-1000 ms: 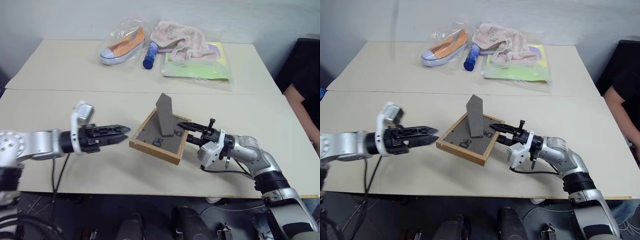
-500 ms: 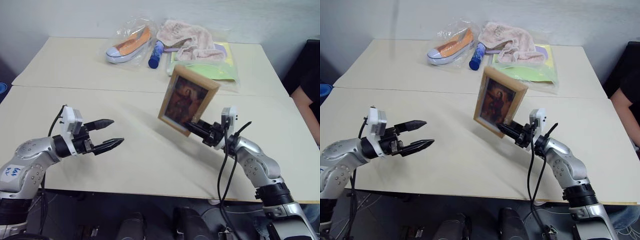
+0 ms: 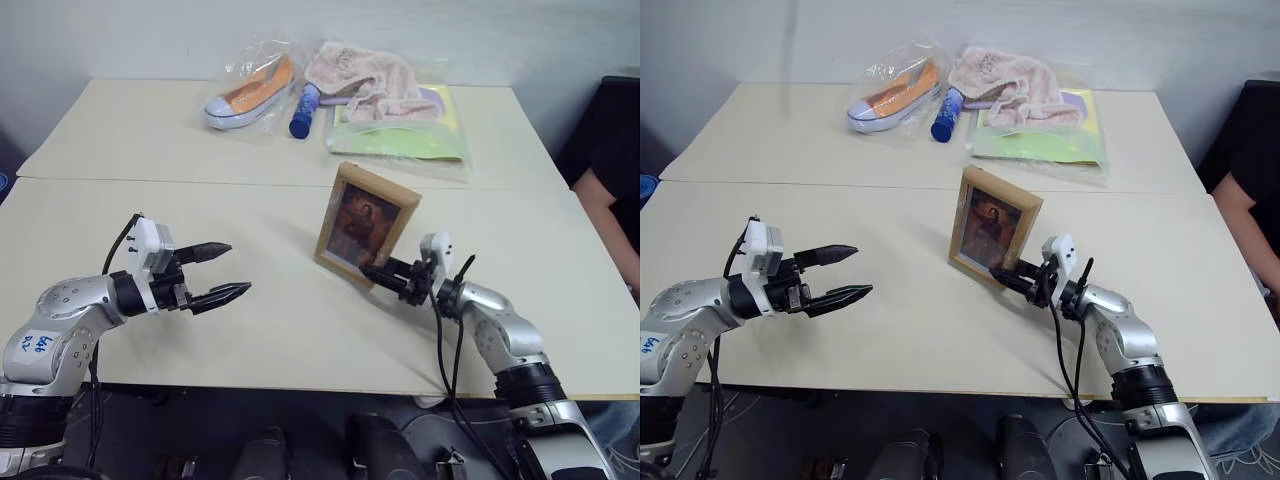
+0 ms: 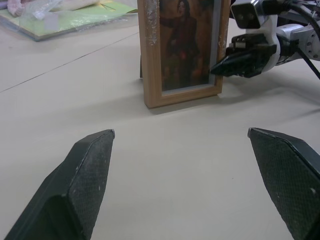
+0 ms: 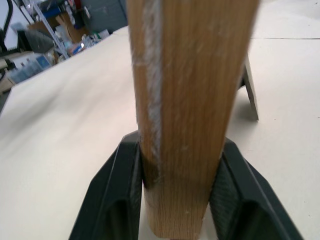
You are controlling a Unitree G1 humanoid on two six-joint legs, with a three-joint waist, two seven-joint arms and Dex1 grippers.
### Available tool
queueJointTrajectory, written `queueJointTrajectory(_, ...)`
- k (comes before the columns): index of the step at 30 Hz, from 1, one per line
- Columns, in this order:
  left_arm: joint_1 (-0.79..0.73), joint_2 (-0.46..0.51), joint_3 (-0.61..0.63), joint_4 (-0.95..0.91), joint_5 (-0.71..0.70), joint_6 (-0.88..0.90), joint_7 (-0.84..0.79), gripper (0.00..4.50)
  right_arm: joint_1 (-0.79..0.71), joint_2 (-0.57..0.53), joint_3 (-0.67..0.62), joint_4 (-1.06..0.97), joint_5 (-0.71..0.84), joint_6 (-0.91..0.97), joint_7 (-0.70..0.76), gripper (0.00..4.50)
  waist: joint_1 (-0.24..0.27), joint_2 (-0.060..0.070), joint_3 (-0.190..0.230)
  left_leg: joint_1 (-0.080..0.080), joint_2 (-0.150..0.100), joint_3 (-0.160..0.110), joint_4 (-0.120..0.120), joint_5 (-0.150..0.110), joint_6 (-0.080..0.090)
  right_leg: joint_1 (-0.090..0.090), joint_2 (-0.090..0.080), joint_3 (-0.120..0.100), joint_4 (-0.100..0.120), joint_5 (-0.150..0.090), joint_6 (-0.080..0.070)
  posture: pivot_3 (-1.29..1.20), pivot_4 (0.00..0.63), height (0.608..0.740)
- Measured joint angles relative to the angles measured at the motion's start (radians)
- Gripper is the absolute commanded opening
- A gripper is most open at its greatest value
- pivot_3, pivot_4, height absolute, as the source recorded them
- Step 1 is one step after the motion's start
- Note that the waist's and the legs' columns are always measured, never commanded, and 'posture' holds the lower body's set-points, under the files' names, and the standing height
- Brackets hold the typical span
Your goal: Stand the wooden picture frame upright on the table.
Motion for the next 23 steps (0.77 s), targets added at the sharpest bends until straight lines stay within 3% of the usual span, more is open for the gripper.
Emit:
queueJointTrajectory(5, 0.0, -0.003, 0.01, 0.006, 0.014, -0.003, -0.014, 4.5, -0.002, 0.002, -0.002, -0.003, -0.037, -0.015, 0.033, 4.46, 0.001, 0.0, 0.0, 0.0, 0.0, 0.0, 0.0, 0.0, 0.0, 0.0, 0.0, 0.0, -0.001, 0.0, 0.0, 0.0, 0.15, 0.74)
queueJointTrajectory(12, 0.009, -0.015, 0.018, 0.039, 0.034, -0.01, -0.034, 4.5, 0.032, -0.017, -0.013, -0.043, -0.076, -0.038, 0.063, 4.46, 0.002, 0.0, 0.0, 0.0, 0.0, 0.0, -0.001, 0.0, 0.0, 0.0, 0.0, -0.001, -0.001, 0.0, 0.0, 0.0, 0.15, 0.74)
queueJointTrajectory(15, 0.065, -0.002, 0.047, 0.057, 0.068, -0.053, -0.062, 4.5, 0.115, -0.122, -0.039, -0.116, -0.096, -0.077, 0.123, 4.46, 0.005, 0.0, 0.0, -0.002, 0.0, 0.0, -0.001, -0.001, 0.002, 0.0, 0.0, -0.001, -0.002, 0.0, 0.0, 0.0, 0.15, 0.74)
queueJointTrajectory(19, 0.169, 0.034, 0.075, 0.156, 0.18, -0.201, -0.118, 4.5, 0.227, -0.228, -0.174, -0.174, -0.096, -0.269, 0.227, 4.46, 0.005, 0.001, 0.0, -0.002, 0.0, 0.001, -0.001, -0.002, 0.003, 0.0, 0.0, -0.002, -0.006, 0.0, 0.001, 0.0, 0.15, 0.74)
queueJointTrajectory(23, 0.216, 0.039, 0.107, 0.191, 0.237, -0.3, -0.122, 4.5, 0.32, -0.293, -0.221, -0.194, -0.143, -0.452, 0.297, 4.46, 0.004, 0.0, 0.0, 0.0, 0.0, 0.001, -0.001, -0.003, 0.003, 0.002, 0.0, -0.002, -0.005, 0.0, 0.001, 0.0, 0.15, 0.74)
